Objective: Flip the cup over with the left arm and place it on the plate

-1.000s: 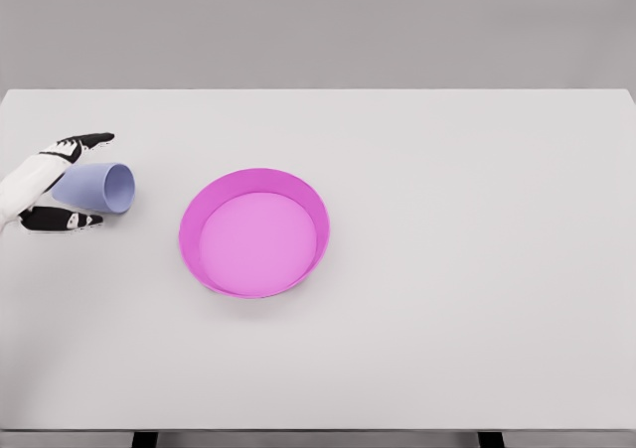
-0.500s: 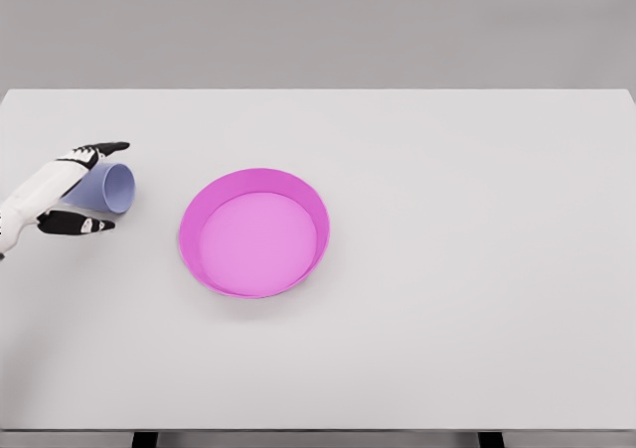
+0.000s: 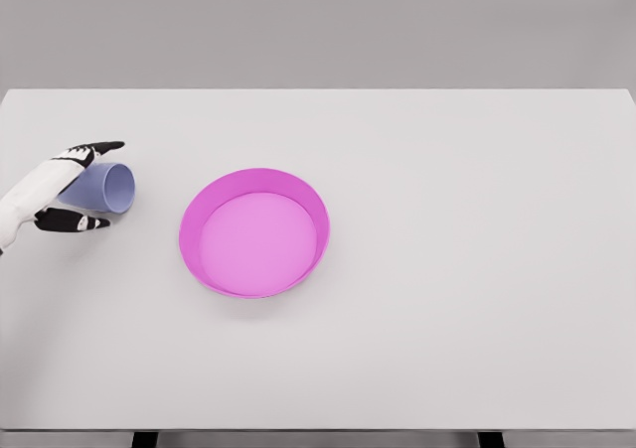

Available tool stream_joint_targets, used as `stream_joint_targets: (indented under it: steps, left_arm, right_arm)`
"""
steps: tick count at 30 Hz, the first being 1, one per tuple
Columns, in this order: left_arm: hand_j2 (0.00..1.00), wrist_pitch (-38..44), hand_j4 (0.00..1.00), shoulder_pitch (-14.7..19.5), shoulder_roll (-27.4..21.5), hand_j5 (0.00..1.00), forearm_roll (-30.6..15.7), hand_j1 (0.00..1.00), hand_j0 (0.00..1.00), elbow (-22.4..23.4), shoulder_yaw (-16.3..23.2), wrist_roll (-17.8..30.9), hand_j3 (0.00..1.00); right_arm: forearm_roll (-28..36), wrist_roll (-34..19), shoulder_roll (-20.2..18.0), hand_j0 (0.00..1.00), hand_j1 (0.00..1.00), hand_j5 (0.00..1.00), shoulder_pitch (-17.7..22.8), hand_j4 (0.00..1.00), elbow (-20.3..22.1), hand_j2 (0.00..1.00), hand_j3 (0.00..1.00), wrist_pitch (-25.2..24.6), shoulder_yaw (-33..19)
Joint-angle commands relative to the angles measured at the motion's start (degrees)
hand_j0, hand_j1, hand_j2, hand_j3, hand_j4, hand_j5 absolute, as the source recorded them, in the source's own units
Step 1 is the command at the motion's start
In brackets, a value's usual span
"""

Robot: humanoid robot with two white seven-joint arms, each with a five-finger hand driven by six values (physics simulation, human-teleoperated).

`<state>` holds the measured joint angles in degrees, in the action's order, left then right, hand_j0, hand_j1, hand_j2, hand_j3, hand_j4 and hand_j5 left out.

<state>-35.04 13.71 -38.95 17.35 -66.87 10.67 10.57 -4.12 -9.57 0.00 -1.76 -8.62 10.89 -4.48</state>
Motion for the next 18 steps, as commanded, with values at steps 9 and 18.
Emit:
stream_joint_targets:
  steps: [9, 18]
  left_arm:
    - [0.94, 0.04, 0.94, 0.44, 0.98, 0.94, 0.94, 0.94, 0.94, 1.22, 0.84, -0.03, 0.94]
    - [0.79, 0.04, 0.79, 0.35, 0.28, 0.79, 0.93, 0.79, 0.79, 1.31, 0.76, 0.06, 0.79]
  right_arm:
    - [-0.01, -0.01, 0.00, 1.00, 1.00, 1.00, 0.00, 1.00, -0.08, 1.00, 1.00, 0.01, -0.01]
    - [-0.01, -0.01, 0.00, 1.00, 1.00, 1.00, 0.00, 1.00, 0.00, 1.00, 1.00, 0.01, -0.01]
